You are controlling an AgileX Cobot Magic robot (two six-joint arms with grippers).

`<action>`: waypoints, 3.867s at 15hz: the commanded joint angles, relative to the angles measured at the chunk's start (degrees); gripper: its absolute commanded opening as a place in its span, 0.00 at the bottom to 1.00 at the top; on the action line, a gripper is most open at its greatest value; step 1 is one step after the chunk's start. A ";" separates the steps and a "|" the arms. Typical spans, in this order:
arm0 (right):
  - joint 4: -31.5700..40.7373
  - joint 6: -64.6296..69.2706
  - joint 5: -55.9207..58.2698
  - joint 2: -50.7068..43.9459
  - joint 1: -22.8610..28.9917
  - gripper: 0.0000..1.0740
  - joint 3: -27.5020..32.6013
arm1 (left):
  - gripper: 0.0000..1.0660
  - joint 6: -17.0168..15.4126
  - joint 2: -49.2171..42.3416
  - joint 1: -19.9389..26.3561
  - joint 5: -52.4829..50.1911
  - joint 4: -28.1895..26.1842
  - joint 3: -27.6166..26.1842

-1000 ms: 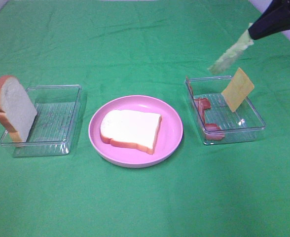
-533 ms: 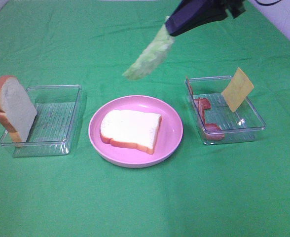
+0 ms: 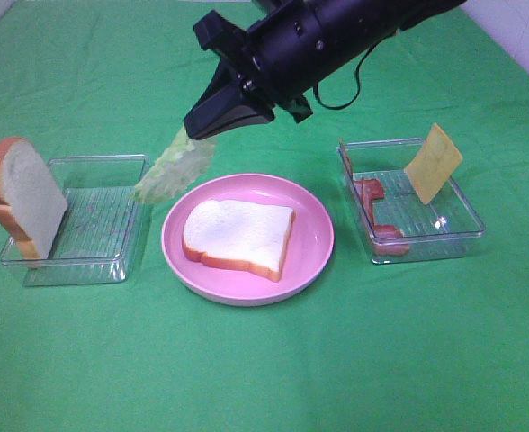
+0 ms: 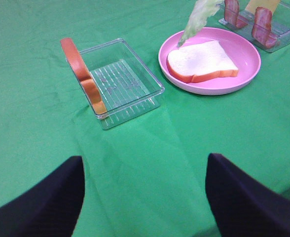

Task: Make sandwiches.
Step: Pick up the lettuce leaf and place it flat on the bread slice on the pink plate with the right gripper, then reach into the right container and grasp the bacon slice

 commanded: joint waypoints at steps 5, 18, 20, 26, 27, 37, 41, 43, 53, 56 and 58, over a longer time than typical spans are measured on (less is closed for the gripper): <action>-0.46 -0.86 -3.50 8.65 -0.17 0.00 -0.17 | 0.63 0.29 -1.15 -0.29 -0.74 0.34 0.06; -31.34 25.38 -11.63 6.65 -0.23 0.00 -0.17 | 0.63 0.29 -1.15 -0.29 -0.74 0.34 0.06; -31.63 25.67 -11.97 6.65 -0.23 0.14 -0.17 | 0.63 0.29 -1.15 -0.29 -0.74 0.34 0.06; -34.43 26.93 -11.57 3.27 -0.23 0.73 -0.23 | 0.63 0.29 -1.15 -0.29 -0.74 0.34 0.06; -35.81 31.23 -8.54 0.46 -1.60 0.73 -0.23 | 0.63 0.29 -1.15 -0.29 -0.74 0.34 0.06; -53.74 35.52 4.58 -2.01 -7.39 0.69 -0.11 | 0.63 0.29 -1.15 -0.29 -0.74 0.34 0.06; -53.11 35.52 0.86 2.75 -7.39 0.63 -0.11 | 0.63 0.29 -1.15 -0.29 -0.74 0.34 0.06; -52.83 35.58 -0.92 4.30 -7.39 0.62 -0.11 | 0.63 0.29 -1.15 -0.29 -0.74 0.34 0.06; -52.48 35.70 -1.72 6.47 -7.39 0.00 -0.11 | 0.63 0.29 -1.15 -0.29 -0.74 0.34 0.06; -52.48 35.70 -1.03 5.21 -7.39 0.00 -0.11 | 0.63 0.29 -1.15 -0.29 -0.74 0.34 0.06; -52.48 35.70 -0.80 2.52 -7.39 0.00 -0.23 | 0.63 0.29 -1.15 -0.29 -0.74 0.34 0.06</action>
